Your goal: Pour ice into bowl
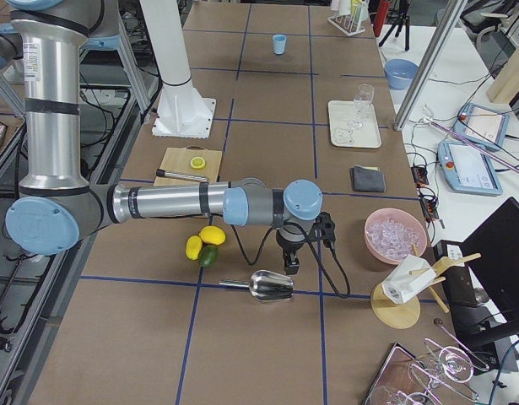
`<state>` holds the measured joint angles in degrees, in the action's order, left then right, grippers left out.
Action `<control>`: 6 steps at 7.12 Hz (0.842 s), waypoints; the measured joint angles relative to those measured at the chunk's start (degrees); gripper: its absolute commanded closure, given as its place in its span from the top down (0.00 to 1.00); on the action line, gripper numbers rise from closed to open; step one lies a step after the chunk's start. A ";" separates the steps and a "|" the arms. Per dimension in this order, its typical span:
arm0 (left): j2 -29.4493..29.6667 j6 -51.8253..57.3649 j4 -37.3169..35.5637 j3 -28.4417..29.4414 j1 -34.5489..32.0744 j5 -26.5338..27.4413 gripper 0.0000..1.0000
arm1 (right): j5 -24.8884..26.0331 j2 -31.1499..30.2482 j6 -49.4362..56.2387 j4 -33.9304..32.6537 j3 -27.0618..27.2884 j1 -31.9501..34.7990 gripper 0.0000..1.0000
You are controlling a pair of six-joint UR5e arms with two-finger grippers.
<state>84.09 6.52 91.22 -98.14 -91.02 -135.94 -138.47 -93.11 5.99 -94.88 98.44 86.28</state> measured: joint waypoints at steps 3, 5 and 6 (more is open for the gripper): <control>-0.20 -0.06 -0.10 0.00 2.72 -1.80 1.00 | 1.44 -0.29 0.31 0.33 -0.16 -0.05 1.00; 0.21 0.30 -0.46 -0.88 3.10 -1.66 1.00 | 3.16 -0.34 0.96 0.37 -0.18 -0.06 1.00; 0.37 1.87 -1.87 -1.84 3.04 -1.56 1.00 | 3.41 -0.45 1.25 0.34 -0.21 -0.06 1.00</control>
<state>84.47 8.39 89.35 -99.98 -87.98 -137.50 -135.06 -93.55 7.23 -94.54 98.22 86.22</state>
